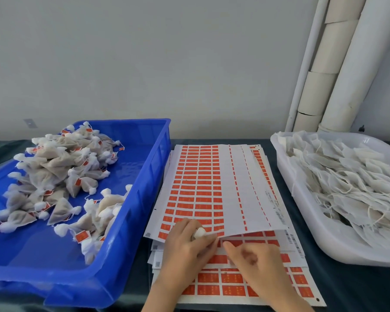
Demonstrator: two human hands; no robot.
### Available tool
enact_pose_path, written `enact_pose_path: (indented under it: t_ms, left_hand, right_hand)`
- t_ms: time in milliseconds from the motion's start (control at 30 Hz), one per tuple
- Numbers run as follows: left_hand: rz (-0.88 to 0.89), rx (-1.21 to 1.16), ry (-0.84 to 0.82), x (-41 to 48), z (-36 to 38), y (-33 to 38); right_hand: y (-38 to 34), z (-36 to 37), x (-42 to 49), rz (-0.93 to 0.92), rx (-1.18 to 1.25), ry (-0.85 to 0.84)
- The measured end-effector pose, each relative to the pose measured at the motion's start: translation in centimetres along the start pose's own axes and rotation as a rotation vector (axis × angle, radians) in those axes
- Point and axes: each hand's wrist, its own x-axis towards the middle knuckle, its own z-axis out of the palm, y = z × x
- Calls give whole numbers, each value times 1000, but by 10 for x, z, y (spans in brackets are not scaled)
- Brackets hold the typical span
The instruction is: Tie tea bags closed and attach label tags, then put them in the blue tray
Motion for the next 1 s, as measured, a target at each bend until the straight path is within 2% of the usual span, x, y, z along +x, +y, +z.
enact_pose_path:
  t_ms: [100, 167, 333, 500, 733, 1000]
  left_hand:
    - [35, 32, 72, -1, 4, 4]
    - [62, 57, 77, -2, 6, 7]
    - [-27, -28, 15, 1, 9, 19]
    - [-109, -89, -29, 5, 8, 23]
    - [-284, -293, -93, 6, 7, 21]
    - [-385, -356, -95, 3, 15, 15]
  right_hand:
    - [-4, 2, 13, 377, 353, -81]
    - [-3, 1, 19, 473, 461, -55]
    - [4, -1, 16, 487, 557, -36]
    - [5, -1, 12, 457, 528, -31]
    - [8, -2, 10, 421, 499, -57]
    - [6, -2, 8, 398, 493, -57]
